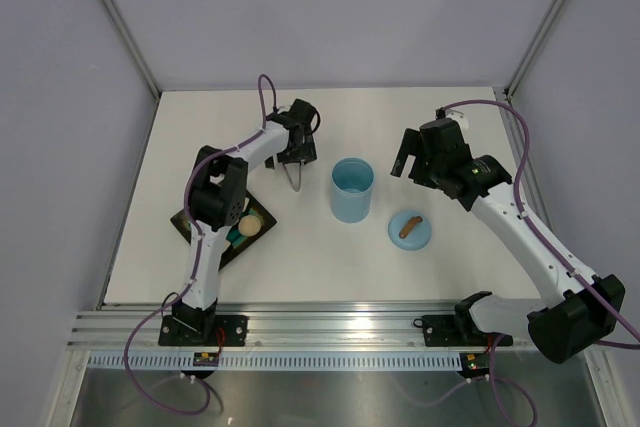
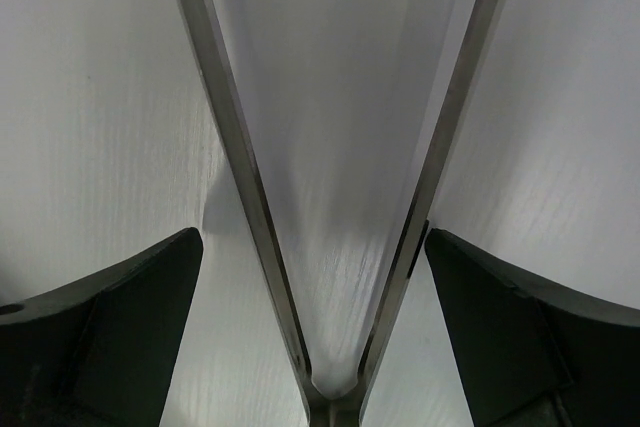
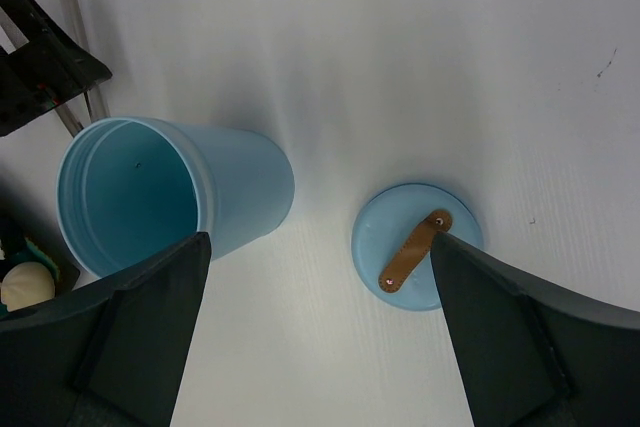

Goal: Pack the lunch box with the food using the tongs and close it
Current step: Pick up the clamp at the center of the board.

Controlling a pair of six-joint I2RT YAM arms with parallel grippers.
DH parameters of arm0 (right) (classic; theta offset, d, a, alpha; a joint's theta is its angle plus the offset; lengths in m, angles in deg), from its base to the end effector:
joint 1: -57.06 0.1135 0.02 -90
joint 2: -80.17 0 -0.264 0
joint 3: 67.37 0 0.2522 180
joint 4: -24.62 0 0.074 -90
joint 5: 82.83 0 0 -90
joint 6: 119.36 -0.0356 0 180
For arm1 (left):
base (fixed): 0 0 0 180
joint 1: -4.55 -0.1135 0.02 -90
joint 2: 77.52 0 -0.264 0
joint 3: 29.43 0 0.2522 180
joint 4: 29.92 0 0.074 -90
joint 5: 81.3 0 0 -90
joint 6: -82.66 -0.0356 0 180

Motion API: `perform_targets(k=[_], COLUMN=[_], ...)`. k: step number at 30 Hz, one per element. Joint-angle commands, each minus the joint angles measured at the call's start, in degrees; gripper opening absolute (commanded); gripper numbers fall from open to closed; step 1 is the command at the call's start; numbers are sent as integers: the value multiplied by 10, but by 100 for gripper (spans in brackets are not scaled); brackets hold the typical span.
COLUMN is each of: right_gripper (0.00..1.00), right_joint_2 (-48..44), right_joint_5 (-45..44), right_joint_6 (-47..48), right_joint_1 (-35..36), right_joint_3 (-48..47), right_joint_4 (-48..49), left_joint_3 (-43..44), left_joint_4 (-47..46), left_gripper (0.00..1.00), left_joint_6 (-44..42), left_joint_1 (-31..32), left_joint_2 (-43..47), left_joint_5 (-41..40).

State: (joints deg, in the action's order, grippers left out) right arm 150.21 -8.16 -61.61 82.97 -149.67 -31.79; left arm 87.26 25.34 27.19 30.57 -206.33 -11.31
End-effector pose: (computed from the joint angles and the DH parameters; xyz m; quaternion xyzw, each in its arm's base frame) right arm 0.2326 0.1025 0.3397 0.1024 0.9085 0.0803 0.3971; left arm 0.4307 -0.1967 0.1671 -0.1056 0.9605 0.0498 0.2527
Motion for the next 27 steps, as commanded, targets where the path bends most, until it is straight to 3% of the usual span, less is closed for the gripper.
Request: perform_targets(k=[1, 7, 14, 22, 27], right_gripper=[99, 99, 99, 99, 99], right_joint_2=[-7, -12, -10, -5, -2], right_joint_5=[6, 1, 4, 7, 12], right_joint_6=[-12, -14, -18, -19, -20], right_joint_1=[-1, -1, -1, 0, -1], right_joint_3=[1, 3, 2, 3, 5], right_joint_4=[15, 13, 14, 19, 24], left_joint_3=[47, 65, 46, 23, 14], left_joint_4=[-16, -9, -14, -19, -22], left_gripper=[99, 94, 75, 45, 46], left_joint_6=[-6, -2, 1, -22, -32], left_joint_1=[-14, -26, -26, -26, -26], left_joint_2=[-25, -45, -33, 11, 28], left_joint_5=[7, 20, 28, -2, -6])
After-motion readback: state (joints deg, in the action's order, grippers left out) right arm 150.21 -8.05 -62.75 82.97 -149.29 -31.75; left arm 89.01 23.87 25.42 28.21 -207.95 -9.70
